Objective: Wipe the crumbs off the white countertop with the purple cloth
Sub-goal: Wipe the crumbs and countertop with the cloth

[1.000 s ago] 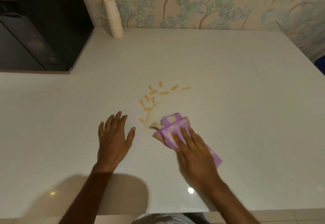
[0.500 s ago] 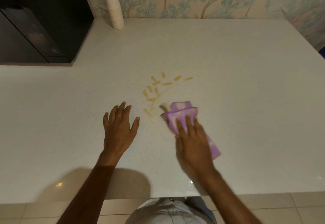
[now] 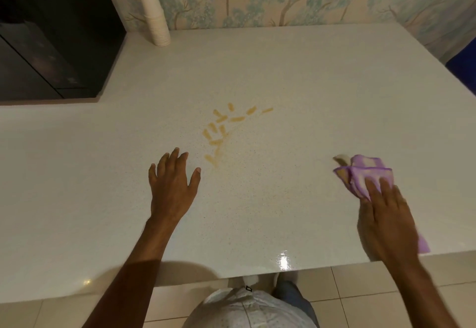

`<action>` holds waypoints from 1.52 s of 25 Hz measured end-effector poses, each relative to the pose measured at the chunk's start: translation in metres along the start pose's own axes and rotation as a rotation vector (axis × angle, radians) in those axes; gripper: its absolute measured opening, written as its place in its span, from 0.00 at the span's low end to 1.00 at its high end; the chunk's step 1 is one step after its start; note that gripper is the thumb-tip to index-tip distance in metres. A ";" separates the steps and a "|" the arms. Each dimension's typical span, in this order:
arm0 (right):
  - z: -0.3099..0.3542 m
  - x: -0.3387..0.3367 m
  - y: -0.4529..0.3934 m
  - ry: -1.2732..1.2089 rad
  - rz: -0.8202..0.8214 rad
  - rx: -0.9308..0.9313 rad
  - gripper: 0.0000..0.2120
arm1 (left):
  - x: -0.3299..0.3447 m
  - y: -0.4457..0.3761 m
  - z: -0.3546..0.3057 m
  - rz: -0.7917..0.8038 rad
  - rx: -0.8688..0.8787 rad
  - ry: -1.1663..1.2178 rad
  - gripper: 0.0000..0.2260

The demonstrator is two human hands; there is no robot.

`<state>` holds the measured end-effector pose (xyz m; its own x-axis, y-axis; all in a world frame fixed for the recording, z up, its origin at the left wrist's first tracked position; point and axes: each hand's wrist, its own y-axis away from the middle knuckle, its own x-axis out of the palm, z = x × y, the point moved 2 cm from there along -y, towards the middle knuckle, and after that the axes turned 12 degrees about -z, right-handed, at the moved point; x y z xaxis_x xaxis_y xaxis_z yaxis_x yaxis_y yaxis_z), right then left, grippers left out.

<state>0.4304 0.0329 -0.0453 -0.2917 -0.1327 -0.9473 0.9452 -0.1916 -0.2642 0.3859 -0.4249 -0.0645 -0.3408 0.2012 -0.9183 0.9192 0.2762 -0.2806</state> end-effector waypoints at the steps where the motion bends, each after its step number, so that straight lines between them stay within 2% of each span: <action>1: 0.011 0.002 -0.001 0.022 -0.017 0.076 0.32 | 0.000 0.001 0.000 0.002 -0.001 0.001 0.27; 3: 0.062 0.008 0.011 0.023 -0.022 0.085 0.30 | 0.001 0.002 0.000 0.003 0.003 0.000 0.27; 7: 0.189 0.027 0.069 -0.187 0.109 -0.312 0.27 | 0.002 0.001 0.001 0.005 0.004 -0.012 0.28; 9: 0.217 0.033 0.098 -0.240 0.162 -0.553 0.26 | 0.000 0.001 0.001 0.000 0.007 -0.005 0.28; 11: 0.211 0.038 0.086 -0.265 0.153 -0.666 0.25 | -0.001 0.000 0.001 -0.007 0.013 0.007 0.28; 13: 0.188 0.043 0.042 -0.246 0.106 -0.586 0.24 | -0.002 0.001 0.002 0.000 0.007 0.006 0.28; 18: 0.128 0.057 -0.100 -0.072 -0.048 -0.143 0.24 | -0.001 0.002 0.001 0.000 0.003 0.006 0.28; 21: 0.134 0.072 -0.155 -0.038 -0.036 -0.041 0.23 | -0.001 0.001 0.001 0.011 0.000 -0.013 0.28; 25: 0.197 0.089 -0.200 -0.022 0.104 -0.099 0.24 | -0.002 0.001 0.001 0.009 0.000 -0.012 0.28; 27: 0.241 0.096 -0.201 -0.048 0.164 -0.195 0.25 | -0.002 0.001 0.000 0.005 -0.002 -0.013 0.27; 32: 0.334 0.089 -0.117 -0.188 0.222 -0.563 0.26 | -0.001 -0.001 0.000 0.007 -0.008 -0.037 0.27; 34: 0.328 0.080 -0.072 -0.241 0.217 -0.668 0.24 | -0.001 0.000 0.001 0.002 -0.001 -0.048 0.27; 38: 0.253 0.072 -0.024 -0.270 0.196 -0.739 0.24 | 0.004 -0.003 0.006 -0.005 -0.006 -0.032 0.26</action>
<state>0.3496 -0.2179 -0.0613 -0.0468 -0.3458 -0.9371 0.8077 0.5389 -0.2392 0.3826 -0.4304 -0.0684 -0.3388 0.1699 -0.9254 0.9163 0.2830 -0.2835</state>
